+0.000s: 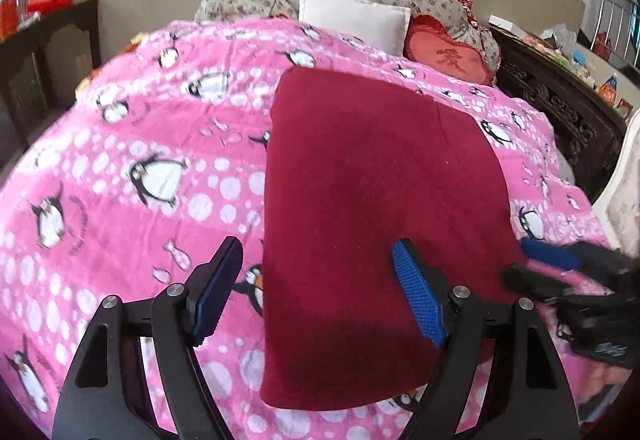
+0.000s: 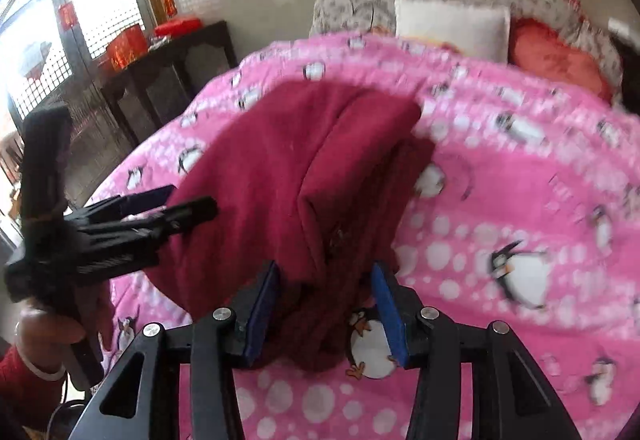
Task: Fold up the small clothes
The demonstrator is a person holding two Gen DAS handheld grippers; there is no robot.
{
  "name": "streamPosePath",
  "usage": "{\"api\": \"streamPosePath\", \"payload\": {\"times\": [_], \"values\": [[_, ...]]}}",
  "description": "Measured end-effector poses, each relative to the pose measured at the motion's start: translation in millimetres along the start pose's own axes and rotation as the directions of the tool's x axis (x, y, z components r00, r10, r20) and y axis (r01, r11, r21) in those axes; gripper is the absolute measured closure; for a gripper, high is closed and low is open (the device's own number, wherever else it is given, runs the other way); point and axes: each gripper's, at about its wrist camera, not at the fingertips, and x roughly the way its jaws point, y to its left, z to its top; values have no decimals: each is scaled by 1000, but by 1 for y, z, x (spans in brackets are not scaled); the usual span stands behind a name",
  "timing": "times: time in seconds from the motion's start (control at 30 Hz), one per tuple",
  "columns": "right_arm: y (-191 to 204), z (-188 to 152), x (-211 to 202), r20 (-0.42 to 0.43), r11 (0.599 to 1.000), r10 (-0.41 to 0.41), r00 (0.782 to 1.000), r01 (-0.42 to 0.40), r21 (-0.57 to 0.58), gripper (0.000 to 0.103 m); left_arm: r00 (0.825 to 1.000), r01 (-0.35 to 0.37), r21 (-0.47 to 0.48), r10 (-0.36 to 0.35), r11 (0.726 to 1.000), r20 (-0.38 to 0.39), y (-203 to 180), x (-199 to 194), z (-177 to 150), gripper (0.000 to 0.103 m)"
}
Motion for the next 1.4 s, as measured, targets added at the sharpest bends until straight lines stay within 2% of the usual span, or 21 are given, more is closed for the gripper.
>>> {"api": "streamPosePath", "payload": {"times": [0.1,0.2,0.3,0.37,0.47,0.57,0.67,0.77,0.93,1.13,1.4], "values": [[10,5,-17,55,999,-34,998,36,-25,55,999,-35,7,35,999,31,0,-4,2,25],[20,6,-16,76,998,-49,996,52,-45,54,997,-66,17,65,998,49,1,-6,5,25],[20,-1,14,-3,996,-67,998,67,-50,54,993,-103,27,101,994,65,2,-8,7,25],[14,-6,29,-47,998,-59,997,58,-14,54,992,-111,27,109,993,68,4,-10,8,25],[10,-4,12,-2,999,-33,999,33,33,54,991,-118,34,115,992,75,7,-14,8,25],[16,3,-14,69,997,-72,995,70,23,53,986,-139,43,135,989,97,7,-19,9,25],[26,10,-31,118,996,-90,989,90,9,52,987,-130,44,125,991,100,7,-24,11,25],[37,15,-38,159,990,-142,977,142,13,51,987,-131,41,126,991,104,5,-28,12,25],[36,21,-29,146,982,-182,972,172,83,51,986,-127,49,120,991,117,0,-35,11,25],[33,16,-23,127,981,-169,977,154,120,48,982,-140,49,132,989,134,-2,-40,10,25],[36,16,-25,143,982,-155,977,137,131,45,982,-150,48,143,987,125,-3,-36,9,25]]}}
